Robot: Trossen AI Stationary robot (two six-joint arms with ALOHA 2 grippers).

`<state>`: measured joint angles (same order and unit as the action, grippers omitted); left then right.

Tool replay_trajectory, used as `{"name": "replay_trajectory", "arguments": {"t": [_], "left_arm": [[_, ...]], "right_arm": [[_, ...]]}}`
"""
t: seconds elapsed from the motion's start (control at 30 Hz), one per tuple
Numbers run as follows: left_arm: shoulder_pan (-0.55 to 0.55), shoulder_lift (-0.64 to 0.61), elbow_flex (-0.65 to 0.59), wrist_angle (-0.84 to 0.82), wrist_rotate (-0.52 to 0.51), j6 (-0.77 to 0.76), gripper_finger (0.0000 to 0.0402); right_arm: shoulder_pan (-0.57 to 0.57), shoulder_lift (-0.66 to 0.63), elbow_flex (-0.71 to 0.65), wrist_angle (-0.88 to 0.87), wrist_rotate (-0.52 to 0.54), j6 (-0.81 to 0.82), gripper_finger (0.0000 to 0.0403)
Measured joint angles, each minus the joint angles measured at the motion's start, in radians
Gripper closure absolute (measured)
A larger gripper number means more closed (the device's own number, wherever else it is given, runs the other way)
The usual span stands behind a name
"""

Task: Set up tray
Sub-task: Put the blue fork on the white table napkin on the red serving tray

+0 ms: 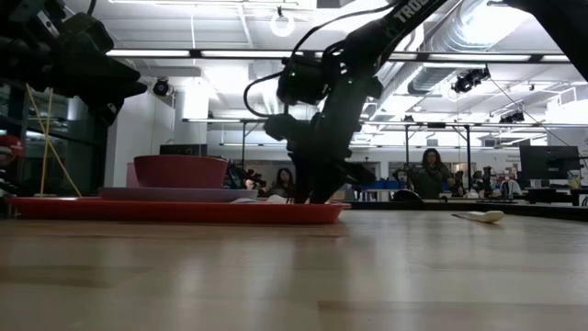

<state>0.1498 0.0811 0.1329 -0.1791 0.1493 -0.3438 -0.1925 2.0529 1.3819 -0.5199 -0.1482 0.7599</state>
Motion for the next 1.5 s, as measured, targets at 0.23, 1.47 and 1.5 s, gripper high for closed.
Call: {"name": "replay_trajectory", "arguments": {"t": [0.23, 1.47, 1.5], "left_arm": [[0.000, 0.000, 0.000, 0.005, 0.000, -0.002, 0.0263], [0.000, 0.000, 0.000, 0.022, -0.005, -0.005, 0.0263], [0.000, 0.000, 0.000, 0.022, -0.005, -0.005, 0.0263]], "right_arm": [[-0.004, -0.002, -0.019, 0.006, -0.008, -0.014, 0.0321], [-0.084, 0.002, -0.021, 0.001, 0.000, -0.159, 0.0321], [-0.085, 0.002, -0.021, 0.000, 0.000, -0.162, 0.0321]]}}
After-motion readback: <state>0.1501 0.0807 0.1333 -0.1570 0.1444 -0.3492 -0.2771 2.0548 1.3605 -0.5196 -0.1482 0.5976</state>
